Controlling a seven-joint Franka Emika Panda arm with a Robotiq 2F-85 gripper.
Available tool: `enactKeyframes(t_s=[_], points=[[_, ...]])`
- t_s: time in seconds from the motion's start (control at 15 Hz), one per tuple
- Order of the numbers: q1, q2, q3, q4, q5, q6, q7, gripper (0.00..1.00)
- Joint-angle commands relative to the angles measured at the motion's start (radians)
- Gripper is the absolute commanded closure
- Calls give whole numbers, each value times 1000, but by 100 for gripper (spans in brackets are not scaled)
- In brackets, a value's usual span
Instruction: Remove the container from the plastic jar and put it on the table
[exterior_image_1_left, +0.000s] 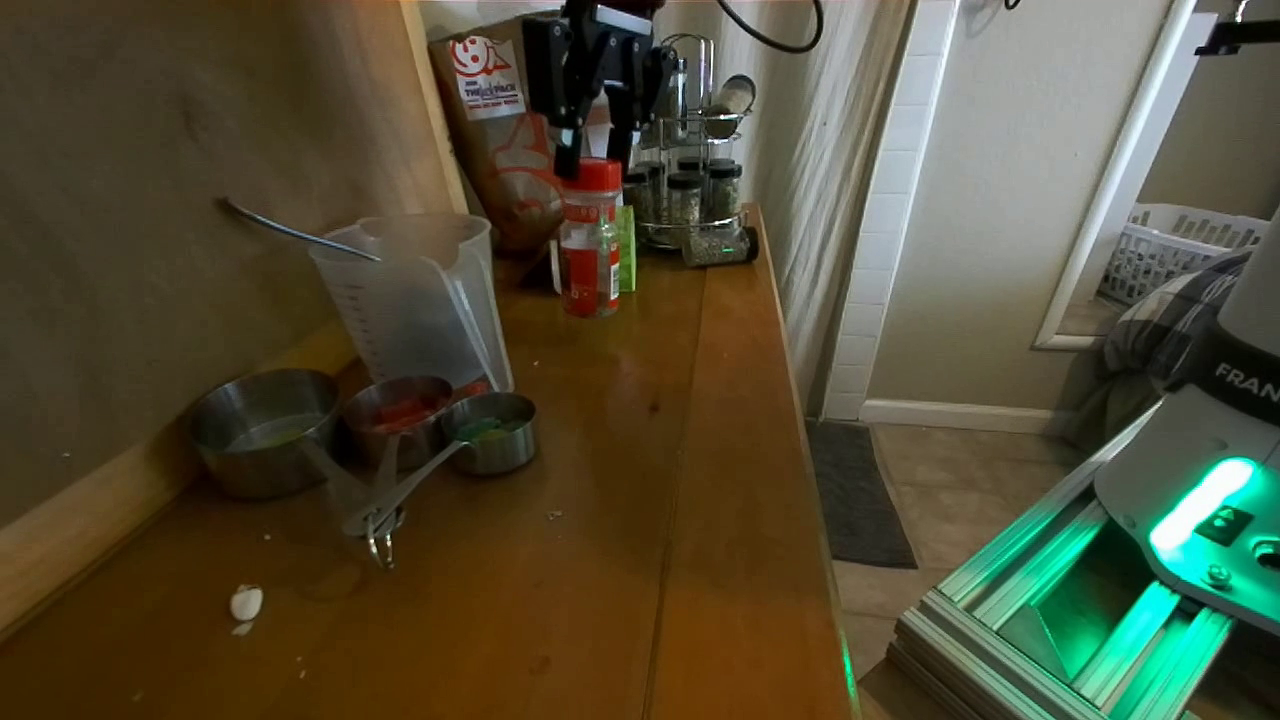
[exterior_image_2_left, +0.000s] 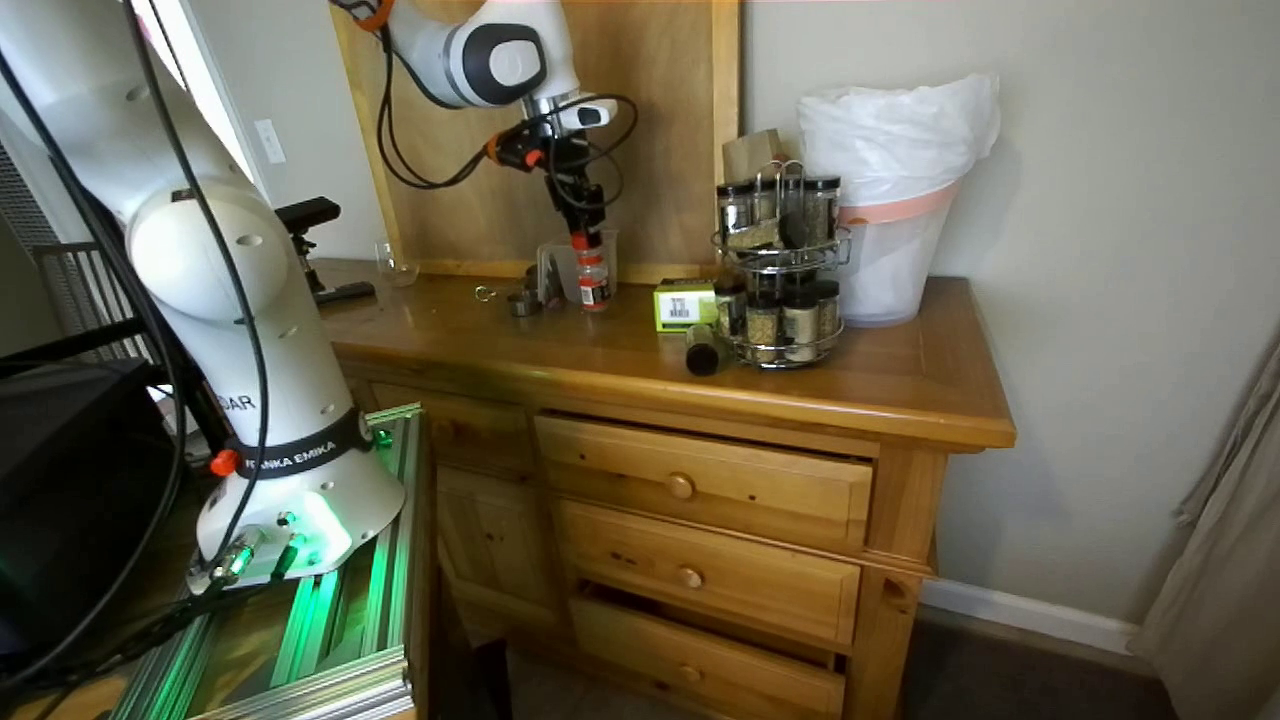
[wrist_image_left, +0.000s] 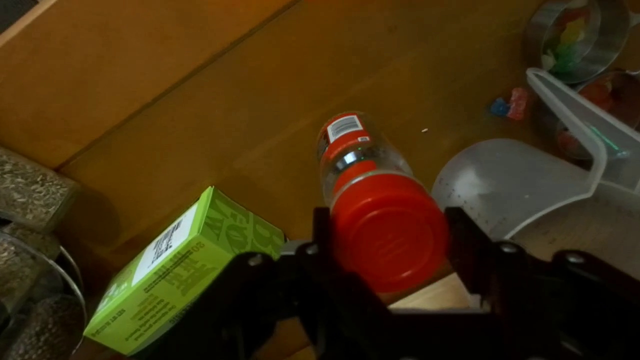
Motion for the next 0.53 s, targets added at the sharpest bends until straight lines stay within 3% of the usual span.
enactKeyframes(t_s=[0.0,0.33,0.4,0.47], points=[[-28,38,30,27,-67,-8,73,67],[-41,57,46,41,-144,-35,151,67],[-38,62,45,44,-140,-39,151,20],[-37,64,45,45,-138,-41,155,16]])
